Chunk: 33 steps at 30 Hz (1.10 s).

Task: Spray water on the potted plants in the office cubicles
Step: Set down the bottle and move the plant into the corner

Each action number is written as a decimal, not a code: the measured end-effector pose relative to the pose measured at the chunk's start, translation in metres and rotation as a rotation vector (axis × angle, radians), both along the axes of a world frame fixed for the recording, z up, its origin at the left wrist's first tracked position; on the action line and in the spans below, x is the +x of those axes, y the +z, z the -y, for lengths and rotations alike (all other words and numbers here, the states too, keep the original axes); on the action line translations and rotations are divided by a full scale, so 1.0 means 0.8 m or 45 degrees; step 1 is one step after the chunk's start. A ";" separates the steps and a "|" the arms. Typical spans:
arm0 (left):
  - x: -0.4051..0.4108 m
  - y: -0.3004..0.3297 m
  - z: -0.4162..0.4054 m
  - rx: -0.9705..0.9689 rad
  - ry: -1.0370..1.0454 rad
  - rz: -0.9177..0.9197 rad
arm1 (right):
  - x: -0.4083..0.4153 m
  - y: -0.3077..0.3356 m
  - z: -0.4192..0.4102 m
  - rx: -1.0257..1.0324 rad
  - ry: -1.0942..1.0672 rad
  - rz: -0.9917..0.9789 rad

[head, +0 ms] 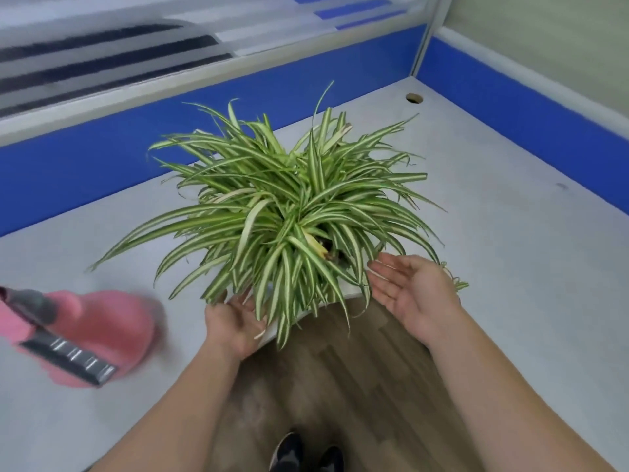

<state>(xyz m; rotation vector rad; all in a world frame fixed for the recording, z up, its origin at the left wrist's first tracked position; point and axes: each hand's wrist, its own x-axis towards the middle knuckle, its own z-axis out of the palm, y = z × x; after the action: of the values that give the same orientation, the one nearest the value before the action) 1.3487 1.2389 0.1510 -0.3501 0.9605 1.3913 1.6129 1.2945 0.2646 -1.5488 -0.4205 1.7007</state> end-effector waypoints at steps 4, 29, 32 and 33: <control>0.001 -0.008 -0.008 0.079 -0.011 -0.008 | -0.011 -0.007 -0.011 -0.055 -0.050 -0.103; 0.057 -0.043 -0.068 0.281 -0.254 0.234 | 0.053 -0.035 -0.020 0.034 -0.493 -0.400; 0.086 -0.049 -0.090 0.262 -0.354 0.180 | 0.085 -0.038 -0.023 0.076 -0.565 -0.422; 0.097 -0.049 -0.096 0.256 -0.369 0.188 | 0.097 -0.040 -0.024 0.087 -0.585 -0.430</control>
<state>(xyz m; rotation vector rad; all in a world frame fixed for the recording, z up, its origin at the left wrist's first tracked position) 1.4262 1.3157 0.1117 -0.1526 0.7117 1.1667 1.6903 1.3133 0.2329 -1.1654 0.0510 1.5214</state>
